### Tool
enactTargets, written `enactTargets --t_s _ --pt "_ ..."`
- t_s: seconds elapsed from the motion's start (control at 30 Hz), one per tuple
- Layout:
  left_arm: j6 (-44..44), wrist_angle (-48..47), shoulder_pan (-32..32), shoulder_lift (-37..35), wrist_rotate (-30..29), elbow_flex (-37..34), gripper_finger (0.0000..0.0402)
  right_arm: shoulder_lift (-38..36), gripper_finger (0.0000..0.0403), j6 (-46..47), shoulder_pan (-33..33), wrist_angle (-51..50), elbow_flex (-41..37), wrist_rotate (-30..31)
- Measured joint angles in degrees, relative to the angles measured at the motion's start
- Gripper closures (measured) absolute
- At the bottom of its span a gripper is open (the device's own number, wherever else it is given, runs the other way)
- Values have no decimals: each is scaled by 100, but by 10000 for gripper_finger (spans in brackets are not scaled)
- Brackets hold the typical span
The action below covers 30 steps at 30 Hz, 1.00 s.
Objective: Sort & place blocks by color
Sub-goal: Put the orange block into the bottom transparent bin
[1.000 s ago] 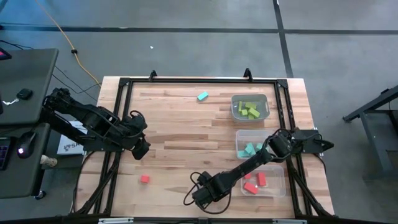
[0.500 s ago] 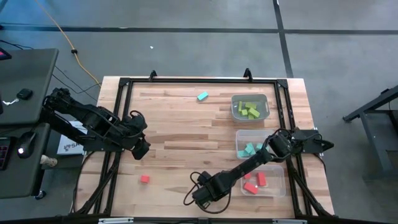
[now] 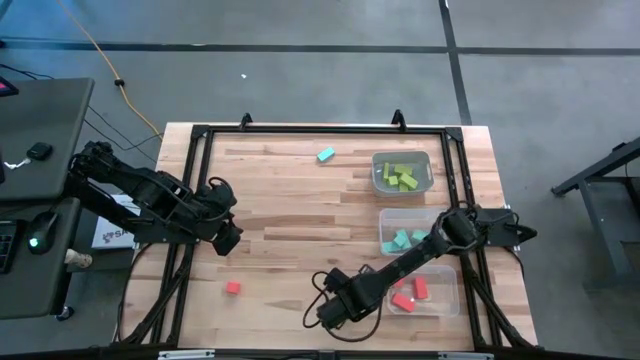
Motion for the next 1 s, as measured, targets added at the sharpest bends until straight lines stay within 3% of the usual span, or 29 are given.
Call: enactTargets --t_s 0.33,0.63,0.77,1.0 --pt "-50 20 0 0 0 0 204 -516 301 77 173 -1059 11 761" --pt "-47 25 0 132 1 0 204 -935 300 794 434 -2455 11 1516" --pt "-49 37 1 246 0 -2 204 -1101 300 972 553 -2508 -125 1756" --pt "-47 73 6 469 25 -2 204 -1228 300 1110 664 -2545 -634 1570"
